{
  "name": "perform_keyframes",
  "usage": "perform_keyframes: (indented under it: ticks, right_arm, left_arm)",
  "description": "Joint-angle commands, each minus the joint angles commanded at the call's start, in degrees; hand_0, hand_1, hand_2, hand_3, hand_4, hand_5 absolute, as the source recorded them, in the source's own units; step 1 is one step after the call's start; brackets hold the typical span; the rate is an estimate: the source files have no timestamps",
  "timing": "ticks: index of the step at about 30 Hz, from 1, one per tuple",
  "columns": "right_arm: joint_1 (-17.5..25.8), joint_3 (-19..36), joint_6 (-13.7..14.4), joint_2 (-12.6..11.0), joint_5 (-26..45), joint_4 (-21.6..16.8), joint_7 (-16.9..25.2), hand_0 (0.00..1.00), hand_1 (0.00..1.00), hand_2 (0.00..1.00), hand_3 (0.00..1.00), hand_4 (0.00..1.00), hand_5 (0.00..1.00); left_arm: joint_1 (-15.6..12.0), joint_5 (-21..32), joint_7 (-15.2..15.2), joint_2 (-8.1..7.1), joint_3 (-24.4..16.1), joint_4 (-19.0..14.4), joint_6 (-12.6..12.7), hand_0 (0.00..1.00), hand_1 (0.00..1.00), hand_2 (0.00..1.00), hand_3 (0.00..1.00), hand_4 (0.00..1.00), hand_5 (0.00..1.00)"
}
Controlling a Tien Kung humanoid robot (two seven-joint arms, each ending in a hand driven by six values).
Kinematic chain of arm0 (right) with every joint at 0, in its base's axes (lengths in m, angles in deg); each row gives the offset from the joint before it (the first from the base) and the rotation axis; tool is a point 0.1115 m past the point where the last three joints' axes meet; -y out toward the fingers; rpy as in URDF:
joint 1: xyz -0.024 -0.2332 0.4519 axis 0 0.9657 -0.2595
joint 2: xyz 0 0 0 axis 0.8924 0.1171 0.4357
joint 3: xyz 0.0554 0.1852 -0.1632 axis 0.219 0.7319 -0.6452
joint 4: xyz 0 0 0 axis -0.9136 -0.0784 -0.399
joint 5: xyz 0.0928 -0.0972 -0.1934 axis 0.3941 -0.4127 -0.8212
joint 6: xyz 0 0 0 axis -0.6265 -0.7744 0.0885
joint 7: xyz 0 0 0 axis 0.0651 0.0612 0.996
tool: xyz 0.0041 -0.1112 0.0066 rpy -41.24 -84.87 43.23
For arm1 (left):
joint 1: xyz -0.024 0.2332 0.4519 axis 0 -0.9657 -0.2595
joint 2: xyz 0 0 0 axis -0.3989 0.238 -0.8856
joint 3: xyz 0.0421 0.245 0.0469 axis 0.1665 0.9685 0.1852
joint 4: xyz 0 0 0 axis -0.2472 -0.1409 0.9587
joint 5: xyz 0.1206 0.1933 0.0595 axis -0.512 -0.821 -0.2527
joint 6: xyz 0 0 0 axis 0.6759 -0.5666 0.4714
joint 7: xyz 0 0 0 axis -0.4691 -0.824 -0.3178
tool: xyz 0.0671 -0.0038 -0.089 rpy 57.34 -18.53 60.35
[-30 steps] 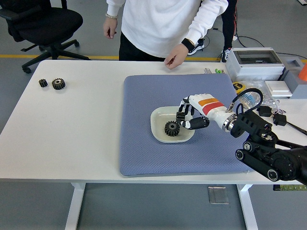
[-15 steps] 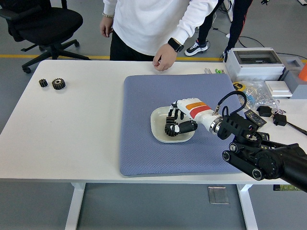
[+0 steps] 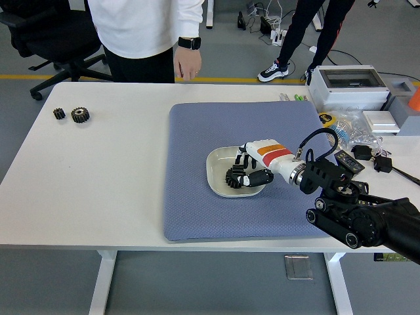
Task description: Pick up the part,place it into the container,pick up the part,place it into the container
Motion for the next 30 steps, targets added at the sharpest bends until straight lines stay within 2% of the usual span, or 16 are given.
perform_keyframes:
  ticks: [4, 5, 10, 11, 16, 17, 22, 23, 30]
  right_arm:
    - [-0.1, 0.4, -0.5, -0.1, -0.3, -0.3, 0.4, 0.207, 0.388, 0.463, 0.490, 0.654, 0.287]
    - [-0.1, 0.6, -0.8, -0.1, -0.4, -0.4, 0.4, 0.199, 0.397, 0.504, 0.520, 0.710, 0.281]
    - [-0.1, 1.0, -2.2, -0.3, -0.8, -0.5, 0.7, 0.199, 0.397, 0.504, 0.520, 0.710, 0.281]
    - [-0.1, 1.2, -2.3, -0.4, -0.8, -0.5, 0.8, 0.197, 0.409, 0.596, 0.631, 0.836, 0.339]
    - [-0.1, 1.5, -2.6, -0.4, -0.9, -0.6, 1.1, 0.197, 0.409, 0.596, 0.631, 0.836, 0.339]
    - [-0.1, 1.5, -2.6, -0.4, -0.9, -0.6, 1.2, 0.203, 0.418, 0.700, 0.721, 0.899, 0.367]
    - [-0.1, 1.8, -2.5, -0.4, -1.0, -0.6, 1.3, 0.203, 0.418, 0.700, 0.721, 0.899, 0.367]
    - [-0.1, 2.0, -2.4, -0.4, -0.9, -0.6, 1.3, 0.209, 0.424, 0.731, 0.780, 0.931, 0.381]
    - [-0.3, 2.8, -2.3, -0.6, -1.1, -0.6, 1.2, 0.210, 0.431, 0.742, 0.798, 0.935, 0.381]
  left_arm:
    - [0.0, 0.0, -0.1, 0.00, 0.0, 0.0, 0.0, 0.611, 0.569, 0.701, 0.575, 0.694, 0.594]
    - [0.0, 0.0, -0.1, 0.00, 0.1, 0.0, 0.0, 0.609, 0.569, 0.702, 0.576, 0.694, 0.593]
    - [0.0, -0.1, -0.1, 0.02, 0.0, 0.0, 0.0, 0.609, 0.569, 0.702, 0.576, 0.694, 0.593]
    - [0.0, -0.1, -0.1, 0.01, -0.1, 0.0, 0.0, 0.608, 0.567, 0.701, 0.575, 0.694, 0.592]
    - [-0.2, -0.4, -0.2, -0.02, -0.2, 0.0, 0.1, 0.608, 0.567, 0.701, 0.575, 0.694, 0.592]
    - [-0.2, -0.5, -0.3, -0.02, -0.2, 0.0, 0.1, 0.607, 0.566, 0.700, 0.574, 0.693, 0.593]
    - [-0.4, -0.6, -0.3, -0.06, -0.2, 0.0, 0.1, 0.607, 0.566, 0.700, 0.574, 0.693, 0.593]
    - [-0.4, -0.7, -0.3, -0.08, -0.2, 0.0, 0.1, 0.607, 0.567, 0.701, 0.574, 0.693, 0.593]
    - [-0.6, -0.7, -0.4, -0.11, -0.2, 0.0, 0.0, 0.606, 0.566, 0.700, 0.575, 0.693, 0.592]
